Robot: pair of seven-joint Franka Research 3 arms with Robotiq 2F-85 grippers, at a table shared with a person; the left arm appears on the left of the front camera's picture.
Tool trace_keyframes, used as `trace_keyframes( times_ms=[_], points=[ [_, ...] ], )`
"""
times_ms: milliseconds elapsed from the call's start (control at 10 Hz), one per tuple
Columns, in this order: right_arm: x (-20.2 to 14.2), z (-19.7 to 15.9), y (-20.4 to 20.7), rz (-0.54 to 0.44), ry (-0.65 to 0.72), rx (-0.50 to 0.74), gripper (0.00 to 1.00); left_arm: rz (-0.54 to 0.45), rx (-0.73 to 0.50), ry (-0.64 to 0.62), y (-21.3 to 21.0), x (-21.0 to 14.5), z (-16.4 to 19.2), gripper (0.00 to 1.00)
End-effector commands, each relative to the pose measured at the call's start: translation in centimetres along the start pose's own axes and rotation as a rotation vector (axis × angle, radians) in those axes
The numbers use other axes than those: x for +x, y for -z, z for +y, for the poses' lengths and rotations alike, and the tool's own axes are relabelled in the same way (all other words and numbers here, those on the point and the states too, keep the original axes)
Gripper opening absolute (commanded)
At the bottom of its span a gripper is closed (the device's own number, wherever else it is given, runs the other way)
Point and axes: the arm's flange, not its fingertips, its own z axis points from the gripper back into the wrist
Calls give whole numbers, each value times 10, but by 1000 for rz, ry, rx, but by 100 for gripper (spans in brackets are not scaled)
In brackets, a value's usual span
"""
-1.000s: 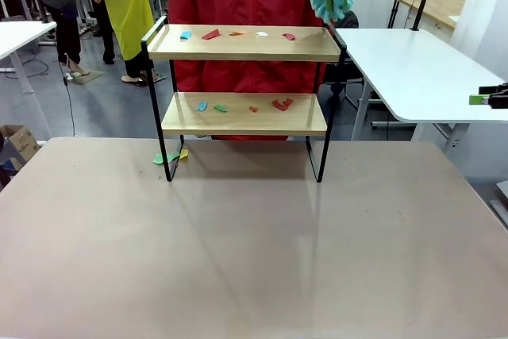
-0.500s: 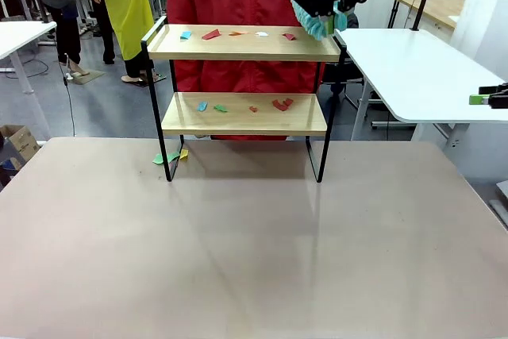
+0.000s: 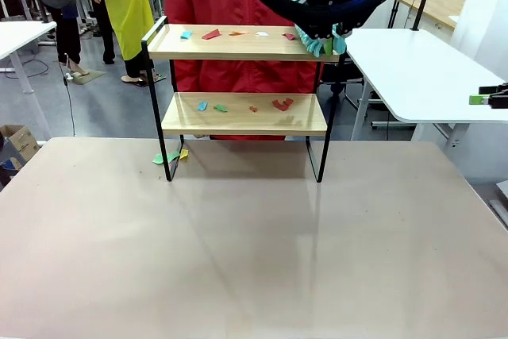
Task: Clean the shelf.
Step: Clean the specific section of the Shelf indicated by the human with the Duster.
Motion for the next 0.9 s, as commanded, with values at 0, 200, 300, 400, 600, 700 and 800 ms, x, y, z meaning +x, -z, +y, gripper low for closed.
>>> trace_keyframes(
  times_ms=[0,200,300,400,600,700,800],
  points=[
    [1,2,0,2,-3,1,100,31,2,-6,-1,1,16,13],
    [1,2,0,2,-3,1,100,36,16,-20,-3,6,27,13],
    [1,2,0,2,-3,1,100,40,44,-25,-3,9,35,13],
    [1,2,0,2,-3,1,100,43,67,-38,-2,11,46,13],
    [1,2,0,2,-3,1,100,34,119,-66,-7,15,72,13],
    [1,2,0,2,-3,1,100,24,160,-84,-10,18,87,13],
    [1,2,0,2,-3,1,100,14,199,-98,-15,19,103,13]
  ],
)
